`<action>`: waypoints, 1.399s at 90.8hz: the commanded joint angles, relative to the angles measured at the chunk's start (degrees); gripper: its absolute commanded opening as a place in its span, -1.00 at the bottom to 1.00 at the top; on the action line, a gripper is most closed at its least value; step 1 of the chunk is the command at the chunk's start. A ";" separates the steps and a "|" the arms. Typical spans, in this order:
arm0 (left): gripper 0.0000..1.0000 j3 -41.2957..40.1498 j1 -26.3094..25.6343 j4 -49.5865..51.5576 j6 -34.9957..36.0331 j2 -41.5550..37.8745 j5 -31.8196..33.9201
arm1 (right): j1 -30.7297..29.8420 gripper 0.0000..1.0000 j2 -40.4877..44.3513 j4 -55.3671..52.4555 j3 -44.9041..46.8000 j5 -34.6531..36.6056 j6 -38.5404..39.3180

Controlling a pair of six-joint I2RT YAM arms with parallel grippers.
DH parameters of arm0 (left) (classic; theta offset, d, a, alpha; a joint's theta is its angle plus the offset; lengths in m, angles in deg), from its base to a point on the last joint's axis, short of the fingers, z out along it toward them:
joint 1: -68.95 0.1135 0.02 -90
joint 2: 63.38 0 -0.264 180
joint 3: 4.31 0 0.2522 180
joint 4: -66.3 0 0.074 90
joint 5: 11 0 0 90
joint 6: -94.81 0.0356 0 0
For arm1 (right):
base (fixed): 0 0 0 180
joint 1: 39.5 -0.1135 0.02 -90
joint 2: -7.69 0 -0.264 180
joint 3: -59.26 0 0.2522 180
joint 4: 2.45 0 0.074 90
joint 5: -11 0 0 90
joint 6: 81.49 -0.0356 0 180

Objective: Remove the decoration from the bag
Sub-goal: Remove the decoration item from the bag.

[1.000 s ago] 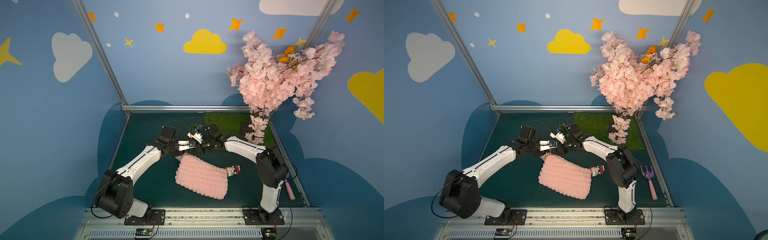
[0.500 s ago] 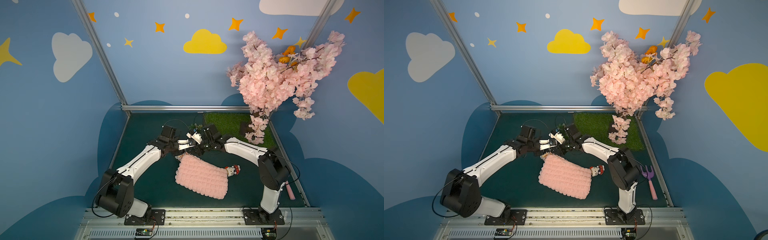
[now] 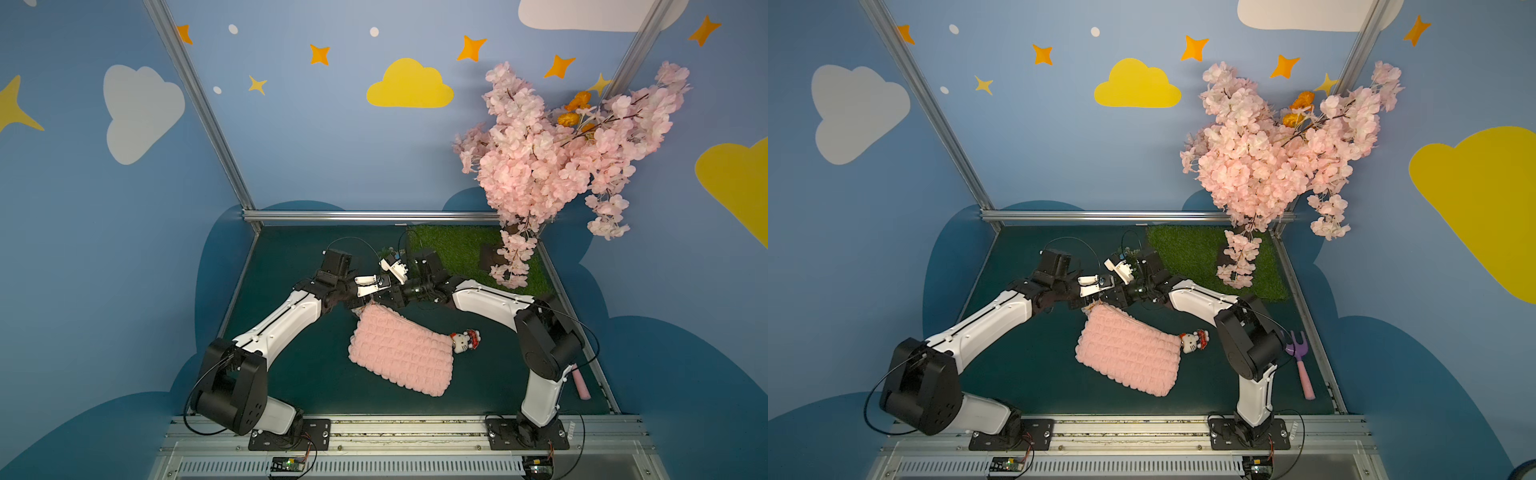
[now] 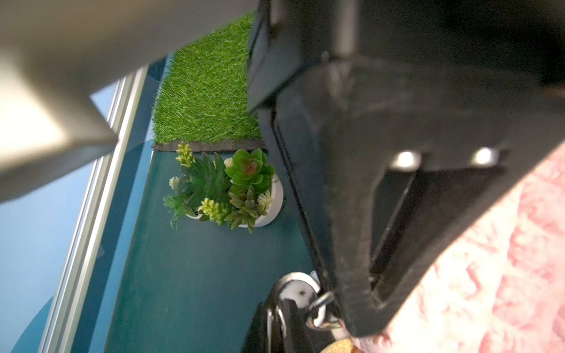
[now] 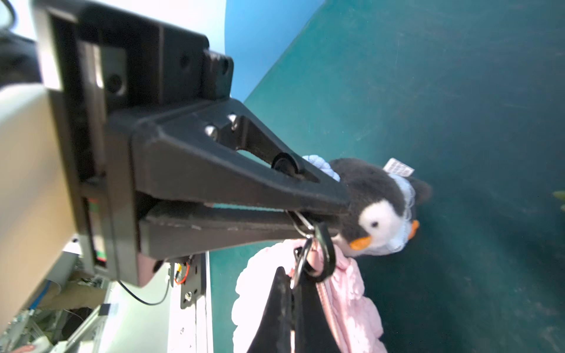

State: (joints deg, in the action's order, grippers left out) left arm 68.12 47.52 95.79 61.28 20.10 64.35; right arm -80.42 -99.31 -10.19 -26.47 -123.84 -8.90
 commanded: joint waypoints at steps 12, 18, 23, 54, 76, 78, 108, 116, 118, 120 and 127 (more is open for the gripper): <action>-0.80 -1.11 -1.16 1.33 -1.96 -0.94 -9.07 | 0.00 -1.00 3.27 15.36 -0.38 -6.74 -1.50; -0.80 -1.19 -0.78 2.00 -2.25 -1.30 -9.40 | 0.58 -1.00 3.73 13.90 0.29 -6.75 0.15; -0.80 -1.19 -0.65 2.58 -2.15 -1.64 -9.50 | 1.27 -1.00 3.85 14.43 1.33 -6.71 0.17; -0.82 -0.44 -0.74 3.89 -4.59 -1.08 -8.88 | -0.44 -1.00 8.39 4.08 -0.27 0.56 11.59; -0.82 0.11 -0.72 3.54 -6.04 -0.66 -8.61 | -1.94 -1.00 7.78 -4.36 -2.21 2.47 16.90; -0.81 -0.01 -0.72 3.46 -6.04 -0.75 -8.45 | -1.96 -1.00 7.77 -4.35 -2.17 2.58 16.84; -0.66 -2.21 0.33 0.52 -6.37 -2.64 -4.71 | 0.87 -1.00 9.39 0.30 2.50 3.81 10.46; -0.66 -3.04 0.57 -0.39 -6.92 -2.96 -4.82 | 1.64 -1.00 9.81 2.21 3.76 3.78 8.75; -0.66 -3.22 0.66 -0.66 -7.21 -2.97 -4.78 | 1.75 -1.00 9.80 2.45 3.94 3.77 8.41; -0.66 -3.33 0.70 -0.91 -7.44 -2.97 -4.84 | 1.91 -1.00 9.71 2.42 4.00 3.79 8.13; -0.66 -3.48 1.01 -1.15 -7.65 -2.62 -4.88 | 2.22 -1.00 9.22 1.17 4.10 4.28 8.02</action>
State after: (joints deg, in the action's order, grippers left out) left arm 65.37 48.06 94.96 55.16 18.29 60.59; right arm -78.83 -92.10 -12.86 -22.62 -120.19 1.16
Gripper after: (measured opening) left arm 0.170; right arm 0.048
